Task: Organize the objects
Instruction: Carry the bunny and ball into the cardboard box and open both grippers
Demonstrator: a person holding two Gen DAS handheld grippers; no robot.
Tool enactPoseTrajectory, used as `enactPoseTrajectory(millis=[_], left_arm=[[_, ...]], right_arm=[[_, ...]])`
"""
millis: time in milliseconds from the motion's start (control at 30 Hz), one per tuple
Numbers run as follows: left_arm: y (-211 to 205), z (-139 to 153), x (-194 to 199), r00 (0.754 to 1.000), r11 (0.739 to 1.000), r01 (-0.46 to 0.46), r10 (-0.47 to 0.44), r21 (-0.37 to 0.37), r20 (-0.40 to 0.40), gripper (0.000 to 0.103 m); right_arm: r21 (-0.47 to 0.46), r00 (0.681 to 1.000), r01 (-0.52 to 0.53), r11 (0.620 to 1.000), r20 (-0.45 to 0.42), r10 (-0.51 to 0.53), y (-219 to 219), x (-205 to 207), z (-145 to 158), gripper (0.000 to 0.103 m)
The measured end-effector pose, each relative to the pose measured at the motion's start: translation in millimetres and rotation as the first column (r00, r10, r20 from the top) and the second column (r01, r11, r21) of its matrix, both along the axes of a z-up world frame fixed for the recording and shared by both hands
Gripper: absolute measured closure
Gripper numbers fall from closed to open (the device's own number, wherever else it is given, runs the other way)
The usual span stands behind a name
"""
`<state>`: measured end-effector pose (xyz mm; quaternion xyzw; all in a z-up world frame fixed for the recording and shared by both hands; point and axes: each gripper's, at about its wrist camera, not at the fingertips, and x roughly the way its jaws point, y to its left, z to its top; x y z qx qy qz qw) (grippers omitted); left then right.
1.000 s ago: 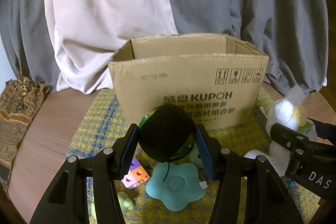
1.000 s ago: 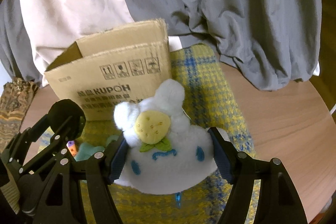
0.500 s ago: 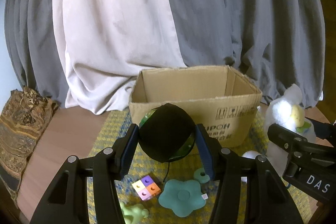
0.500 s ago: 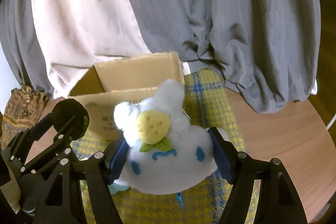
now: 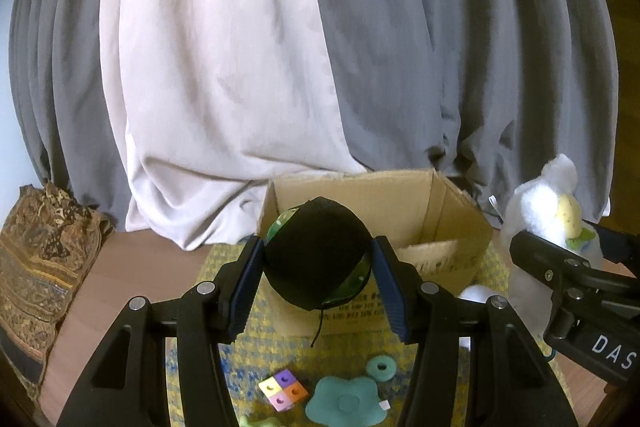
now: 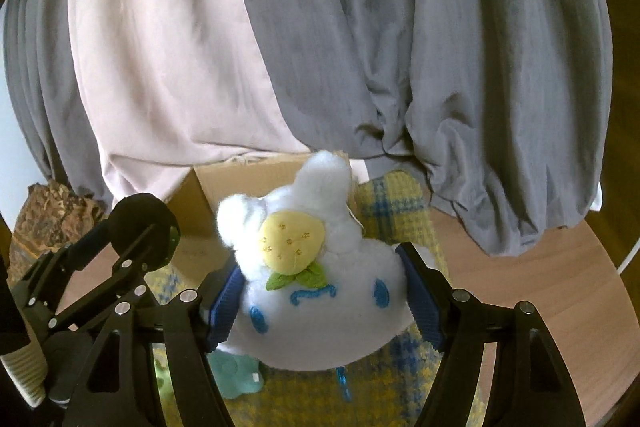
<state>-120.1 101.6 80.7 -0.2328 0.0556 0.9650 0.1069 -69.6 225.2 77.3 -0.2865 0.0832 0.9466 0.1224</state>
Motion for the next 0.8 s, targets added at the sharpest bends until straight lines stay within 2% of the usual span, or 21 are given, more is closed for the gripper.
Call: enactPoseTrajectory(millis=[400,800], left_arm=[[2,29,-24,0.999,1.000,-0.003,0.003,0.016,-0.044,0.049],[0,34,-57,0.999,0.999,-0.006,0.007,0.036,-0.037,0.049]], right_arm=[[0.007,0.999,-0.001,1.000,-0.047,0.001,1,-20,27,0.031],[0.011,0.998,0.012,1.000,-0.054,-0.011,12,-47,46,0.031]])
